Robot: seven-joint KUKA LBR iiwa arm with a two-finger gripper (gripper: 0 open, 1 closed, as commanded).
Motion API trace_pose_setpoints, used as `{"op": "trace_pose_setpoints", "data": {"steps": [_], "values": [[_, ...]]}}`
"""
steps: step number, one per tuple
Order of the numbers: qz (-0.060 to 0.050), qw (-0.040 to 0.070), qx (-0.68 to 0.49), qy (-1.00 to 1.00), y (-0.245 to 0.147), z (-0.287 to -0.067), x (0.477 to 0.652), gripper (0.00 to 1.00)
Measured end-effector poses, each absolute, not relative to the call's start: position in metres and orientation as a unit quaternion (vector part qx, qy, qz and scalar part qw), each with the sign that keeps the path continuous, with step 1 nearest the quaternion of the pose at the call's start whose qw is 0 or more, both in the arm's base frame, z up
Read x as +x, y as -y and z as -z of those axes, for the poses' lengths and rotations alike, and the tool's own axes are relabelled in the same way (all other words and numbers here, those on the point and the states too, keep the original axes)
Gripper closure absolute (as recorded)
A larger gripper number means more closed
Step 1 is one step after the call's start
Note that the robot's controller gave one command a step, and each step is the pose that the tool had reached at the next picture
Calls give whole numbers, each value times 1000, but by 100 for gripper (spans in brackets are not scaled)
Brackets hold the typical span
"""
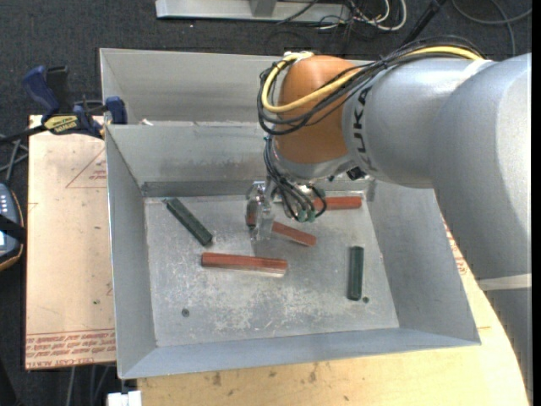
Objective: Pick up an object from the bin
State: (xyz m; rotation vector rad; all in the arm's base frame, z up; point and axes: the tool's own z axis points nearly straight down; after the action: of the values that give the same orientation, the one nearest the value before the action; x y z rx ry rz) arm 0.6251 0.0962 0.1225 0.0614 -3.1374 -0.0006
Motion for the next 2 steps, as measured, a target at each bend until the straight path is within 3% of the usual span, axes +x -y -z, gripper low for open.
{"op": "trace_pose_setpoints", "data": {"steps": [1,2], "values": [[1,-1,29,1000,-86,-199,646,100],[1,1,81,997,-98,-159,550,0]]}}
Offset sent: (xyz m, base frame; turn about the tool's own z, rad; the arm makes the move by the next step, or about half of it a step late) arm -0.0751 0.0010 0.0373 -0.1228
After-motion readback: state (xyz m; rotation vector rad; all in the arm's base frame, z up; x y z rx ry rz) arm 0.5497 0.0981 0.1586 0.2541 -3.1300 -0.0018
